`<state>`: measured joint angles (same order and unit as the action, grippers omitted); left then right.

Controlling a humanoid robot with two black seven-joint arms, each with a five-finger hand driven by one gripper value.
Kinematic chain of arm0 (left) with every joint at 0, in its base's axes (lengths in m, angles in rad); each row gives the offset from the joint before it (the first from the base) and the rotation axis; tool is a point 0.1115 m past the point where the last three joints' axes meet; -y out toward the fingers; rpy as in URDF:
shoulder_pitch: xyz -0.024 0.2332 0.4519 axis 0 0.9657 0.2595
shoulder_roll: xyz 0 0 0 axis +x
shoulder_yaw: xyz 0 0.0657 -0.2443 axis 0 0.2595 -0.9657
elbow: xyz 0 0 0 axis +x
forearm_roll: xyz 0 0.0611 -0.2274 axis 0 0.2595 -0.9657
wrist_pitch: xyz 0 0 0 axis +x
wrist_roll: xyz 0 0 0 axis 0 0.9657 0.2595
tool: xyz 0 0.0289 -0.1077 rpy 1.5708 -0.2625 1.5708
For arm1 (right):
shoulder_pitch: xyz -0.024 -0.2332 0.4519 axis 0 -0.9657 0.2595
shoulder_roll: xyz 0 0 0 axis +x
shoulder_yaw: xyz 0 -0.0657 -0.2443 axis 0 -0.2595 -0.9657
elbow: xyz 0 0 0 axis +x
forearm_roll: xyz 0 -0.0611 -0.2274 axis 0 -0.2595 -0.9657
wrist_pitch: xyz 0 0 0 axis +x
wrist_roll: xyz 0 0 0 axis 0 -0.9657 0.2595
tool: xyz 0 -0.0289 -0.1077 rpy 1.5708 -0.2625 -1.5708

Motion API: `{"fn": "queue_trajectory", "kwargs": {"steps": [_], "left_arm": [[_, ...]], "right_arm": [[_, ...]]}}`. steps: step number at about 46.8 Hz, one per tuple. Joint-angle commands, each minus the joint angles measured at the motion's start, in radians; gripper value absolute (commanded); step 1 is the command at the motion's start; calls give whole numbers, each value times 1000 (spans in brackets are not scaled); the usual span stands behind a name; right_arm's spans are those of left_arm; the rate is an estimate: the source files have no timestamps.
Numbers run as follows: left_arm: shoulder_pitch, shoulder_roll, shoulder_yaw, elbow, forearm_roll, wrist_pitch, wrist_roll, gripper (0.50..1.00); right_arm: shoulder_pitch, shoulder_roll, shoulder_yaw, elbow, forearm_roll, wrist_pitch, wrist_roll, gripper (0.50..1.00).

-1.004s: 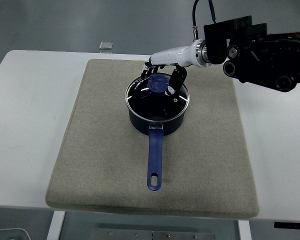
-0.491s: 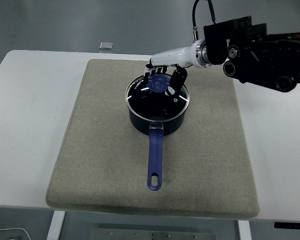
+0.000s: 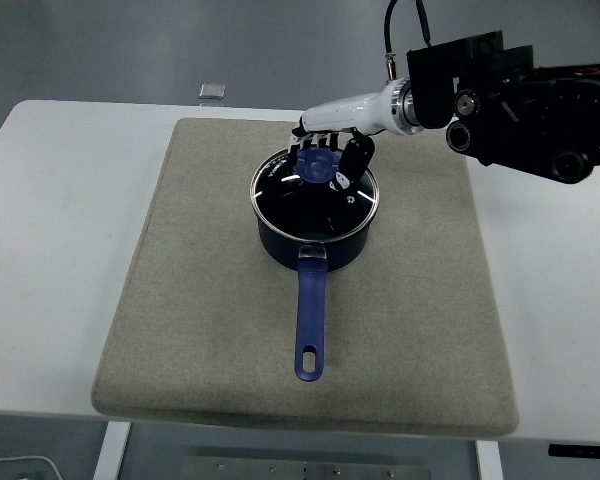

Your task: Lift the pot lid and place it to the right of the pot.

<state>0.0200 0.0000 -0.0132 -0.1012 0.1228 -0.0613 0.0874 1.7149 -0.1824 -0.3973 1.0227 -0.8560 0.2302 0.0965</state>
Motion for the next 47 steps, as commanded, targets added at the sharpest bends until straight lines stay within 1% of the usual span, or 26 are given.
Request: {"fn": "queue_trajectory", "kwargs": {"steps": [1,4,7,14,18,37,47], "left_arm": [[0,0,-1,0,0,0,0,1000],[0,0,-1,0,0,0,0,1000],[0,0,-1,0,0,0,0,1000],[0,0,1,0,0,0,0,1000],[0,0,1,0,0,0,0,1000],[0,0,1,0,0,0,0,1000],[0,0,1,0,0,0,0,1000]], "right_arm": [[9,0,0,0,0,3,0,625],[12,0,0,0,2,6,0,611],[14,0,0,0,2,8,0,586],[19,0,-8,0,2,11,0,574],[25,0,-11,2,2,11,0,552],[58,-6,-12,0,18,17,0,529],[69,-31,-12,-1,23,37,0,517]]}}
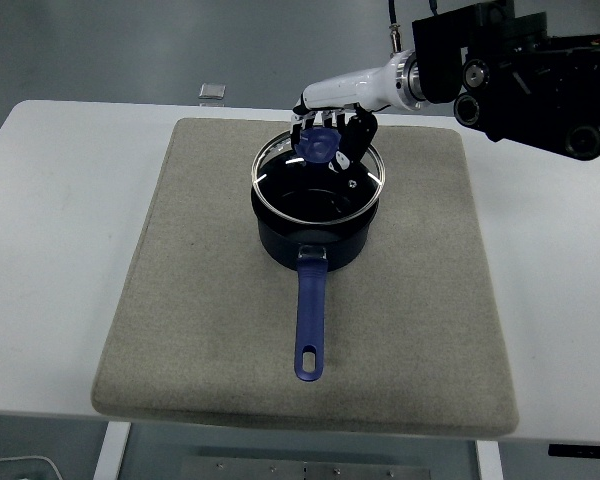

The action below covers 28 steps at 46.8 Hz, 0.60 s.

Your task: Lift the pot lid and place it to the right of the pot.

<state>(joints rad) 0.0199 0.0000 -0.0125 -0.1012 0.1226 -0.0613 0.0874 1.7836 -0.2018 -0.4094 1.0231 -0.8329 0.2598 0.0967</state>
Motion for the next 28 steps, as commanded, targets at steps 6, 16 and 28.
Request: {"fn": "queue_trajectory", "kwargs": {"steps": [6,16,28], "left_arm": [[0,0,0,0,0,0,0,1000],[0,0,-1,0,0,0,0,1000],[0,0,0,0,0,0,0,1000]], "right_arm": [[0,-47,1,-3,1,21,0,519],[-1,-111,-3,-28,0,38,0,519],[-15,-143,-58,-69,-2,42,8,517]]}}
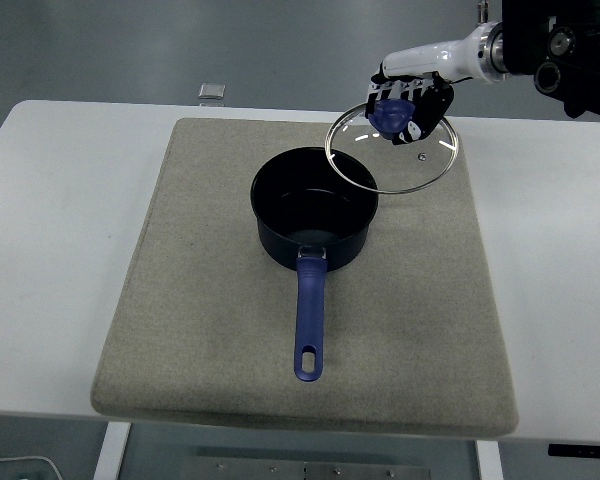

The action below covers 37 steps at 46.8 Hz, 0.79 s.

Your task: Lift the pot lid and place it to the right of the pot.

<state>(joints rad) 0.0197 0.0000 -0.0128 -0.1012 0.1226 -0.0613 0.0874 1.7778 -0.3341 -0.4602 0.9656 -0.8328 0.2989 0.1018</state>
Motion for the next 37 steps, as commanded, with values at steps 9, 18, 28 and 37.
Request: {"fn": "queue_trajectory", "kwargs": {"steps": [9,18,28,37], "left_arm": [[0,0,0,0,0,0,0,1000],[0,0,0,0,0,0,0,1000],[0,0,0,0,0,0,0,1000],[0,0,0,0,0,0,0,1000]], "right_arm": [[-44,-28,-9,-64,-3,9,6,517],[-78,-26,-12,-117,-9,9,26,515],[-124,-26,-9,-131,-15,-4,33,502],[-169,-26,-8,-139,-17,-38,39,500]]}}
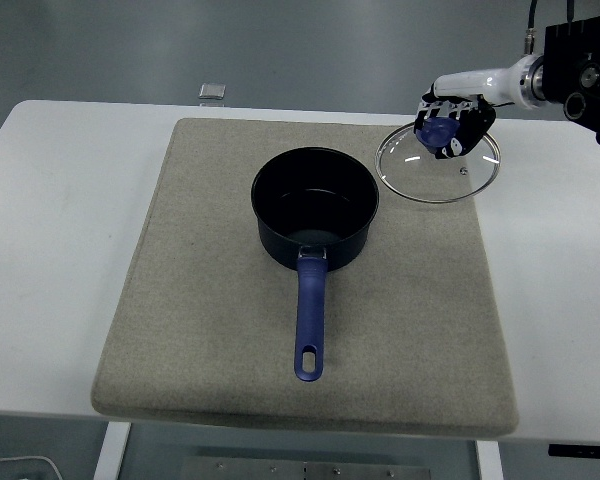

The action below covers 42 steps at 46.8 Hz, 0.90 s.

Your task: Lift the pot lid and place it to the right of the pot.

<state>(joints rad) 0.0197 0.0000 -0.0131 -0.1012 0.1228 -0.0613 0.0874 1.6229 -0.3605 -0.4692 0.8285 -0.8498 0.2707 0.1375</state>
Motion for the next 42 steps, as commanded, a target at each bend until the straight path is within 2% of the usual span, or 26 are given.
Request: {"fn": "queue_trajectory", "kwargs": {"steps": [1,25,29,32,38,42], "left_arm": [[0,0,1,0,0,0,0,1000],[0,0,1,0,0,0,0,1000],[0,0,1,0,0,0,0,1000],[0,0,-1,0,0,0,0,1000],[0,0,1,0,0,0,0,1000],[0,0,1,0,0,0,0,1000]], "right_arm": [[-18,0,1,-2,0,-15,7,500],[-144,20,15,-2,3,-154,14,506],[-149,20,15,-2,15,-180,16,582],[-152,21,15,-2,20,-185,16,708],[-155,21,15,-2,20,-180,16,884],[-167,20,15,-2,20,-176,16,893]]}}
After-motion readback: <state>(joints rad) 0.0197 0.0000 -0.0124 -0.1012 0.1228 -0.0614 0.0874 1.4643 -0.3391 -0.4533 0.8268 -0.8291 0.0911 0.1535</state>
